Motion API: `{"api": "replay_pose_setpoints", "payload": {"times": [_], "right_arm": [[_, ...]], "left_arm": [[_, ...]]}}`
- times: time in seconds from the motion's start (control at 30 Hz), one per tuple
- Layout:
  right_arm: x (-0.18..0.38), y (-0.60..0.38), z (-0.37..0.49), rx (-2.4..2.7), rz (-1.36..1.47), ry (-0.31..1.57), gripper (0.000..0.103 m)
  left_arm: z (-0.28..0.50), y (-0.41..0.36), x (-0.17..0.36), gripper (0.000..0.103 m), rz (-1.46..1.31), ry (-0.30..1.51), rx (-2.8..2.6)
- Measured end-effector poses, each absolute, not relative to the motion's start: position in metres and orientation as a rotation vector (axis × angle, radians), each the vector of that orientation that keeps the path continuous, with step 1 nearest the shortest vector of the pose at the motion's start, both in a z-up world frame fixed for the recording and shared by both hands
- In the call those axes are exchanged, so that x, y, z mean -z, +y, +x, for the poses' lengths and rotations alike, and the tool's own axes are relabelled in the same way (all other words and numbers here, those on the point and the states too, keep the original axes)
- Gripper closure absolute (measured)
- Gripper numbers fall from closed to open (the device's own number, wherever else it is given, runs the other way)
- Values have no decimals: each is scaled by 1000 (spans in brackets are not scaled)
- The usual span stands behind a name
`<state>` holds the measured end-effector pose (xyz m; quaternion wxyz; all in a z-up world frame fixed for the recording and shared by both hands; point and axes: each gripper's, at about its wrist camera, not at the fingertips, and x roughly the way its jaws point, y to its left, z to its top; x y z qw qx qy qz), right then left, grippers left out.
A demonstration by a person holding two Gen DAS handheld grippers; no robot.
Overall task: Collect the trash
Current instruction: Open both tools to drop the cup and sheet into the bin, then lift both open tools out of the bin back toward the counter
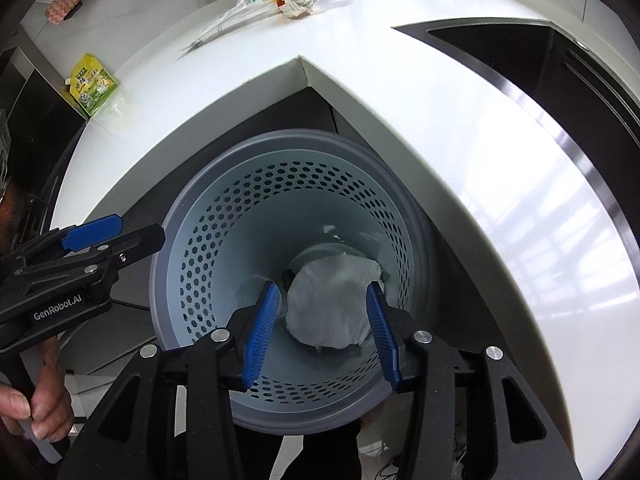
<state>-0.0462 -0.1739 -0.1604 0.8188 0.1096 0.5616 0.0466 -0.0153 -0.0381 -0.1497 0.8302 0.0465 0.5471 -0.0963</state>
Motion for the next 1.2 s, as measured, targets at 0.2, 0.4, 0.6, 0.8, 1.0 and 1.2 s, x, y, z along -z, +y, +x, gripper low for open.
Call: {"api": "replay_pose_setpoints", "payload": {"times": [0.2,0.4,0.6,0.8,1.0,1.2], "right_arm": [[137,-177,-51,-121,218,1117,45],[111,-180,-45,-142,198,1054,35],[81,-189,-43,-159,191,960,27],[56,-194,-32,-167,196,872,21],[30,-189,-18,-145,153,782,17],[17,-182,6,-117,158,738,16]], "left_arm": [[-15,-37,125,31,83,1111,186],[-11,-34,95,27,64,1042,153],[-11,-31,66,23,55,962,123],[-10,-22,41,22,30,902,86],[-3,-12,19,20,22,846,58],[17,2,3,18,20,802,52]]}}
